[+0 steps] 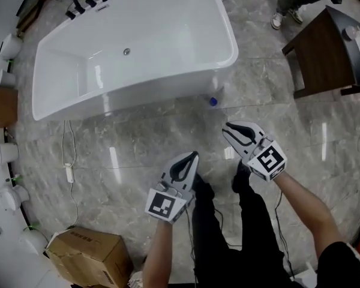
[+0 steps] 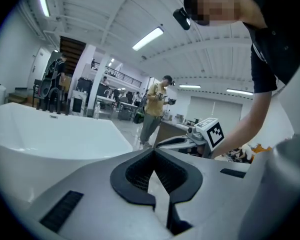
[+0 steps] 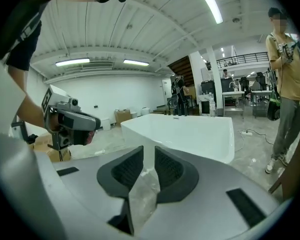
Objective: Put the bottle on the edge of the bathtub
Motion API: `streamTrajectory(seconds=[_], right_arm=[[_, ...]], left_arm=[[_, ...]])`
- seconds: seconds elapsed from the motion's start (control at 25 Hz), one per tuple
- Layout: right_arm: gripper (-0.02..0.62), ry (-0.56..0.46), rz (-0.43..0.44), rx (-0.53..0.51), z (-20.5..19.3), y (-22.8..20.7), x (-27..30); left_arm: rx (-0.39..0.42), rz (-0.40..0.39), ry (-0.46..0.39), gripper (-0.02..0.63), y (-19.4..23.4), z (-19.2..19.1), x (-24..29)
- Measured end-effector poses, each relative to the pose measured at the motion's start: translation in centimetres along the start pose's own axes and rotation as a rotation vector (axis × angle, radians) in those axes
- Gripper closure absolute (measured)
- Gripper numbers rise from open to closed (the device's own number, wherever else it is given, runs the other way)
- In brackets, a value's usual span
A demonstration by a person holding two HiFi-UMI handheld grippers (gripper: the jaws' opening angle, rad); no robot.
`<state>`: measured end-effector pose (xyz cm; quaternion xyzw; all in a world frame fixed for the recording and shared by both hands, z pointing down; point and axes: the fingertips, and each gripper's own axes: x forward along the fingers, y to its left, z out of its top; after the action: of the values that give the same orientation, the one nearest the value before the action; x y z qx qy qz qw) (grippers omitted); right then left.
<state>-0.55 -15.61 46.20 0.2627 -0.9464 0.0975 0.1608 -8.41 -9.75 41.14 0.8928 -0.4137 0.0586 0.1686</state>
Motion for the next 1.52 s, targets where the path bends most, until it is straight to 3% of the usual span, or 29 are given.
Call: streamTrajectory(seconds=[0.12, 0.28, 0.48, 0.6, 0.72, 1.0, 1.16, 1.36, 1.52], right_arm=[[0.538, -0.037, -0.023, 0.044, 4.3, 1.6, -2.9], [0.568, -0.079, -0.043, 0.081, 8.8, 3.2, -6.9], [0.58, -0.108, -0.048, 0.114, 12.3, 4.6, -11.5], [0.581, -0.115, -0.043, 0.125, 13.8, 4.9, -14.8], [0.581, -0.12, -0.018, 0.107, 15.2, 5.8, -18.1], [0.581, -0.119, 0.055, 0.135, 16.2, 7.8, -23.2], [0.581, -0.107, 0.079, 0.144, 15.8, 9.9, -24.5], [0.581, -0.123, 0.029, 0.136, 16.1, 12.5, -26.1], [0.581, -0.15, -0.025, 0.137, 16.2, 16.5, -26.8]], left_arm=[[-0.034, 0.034, 0.031, 0.595, -1.6, 2.5, -2.1], [-0.067, 0.052, -0.018, 0.595, -3.9, 6.6, -3.6], [-0.082, 0.07, -0.053, 0.594, -8.7, 9.4, -3.9], [-0.09, 0.078, -0.03, 0.595, -11.4, 9.2, -4.1], [-0.133, 0.1, -0.066, 0.595, -14.1, 11.3, -4.7], [-0.117, 0.171, -0.126, 0.595, -19.5, 14.4, -6.5], [-0.135, 0.174, -0.175, 0.595, -21.2, 15.1, -7.8], [-0.081, 0.157, -0.18, 0.594, -22.0, 15.3, -11.8], [-0.088, 0.126, -0.179, 0.595, -22.7, 14.0, -16.9]])
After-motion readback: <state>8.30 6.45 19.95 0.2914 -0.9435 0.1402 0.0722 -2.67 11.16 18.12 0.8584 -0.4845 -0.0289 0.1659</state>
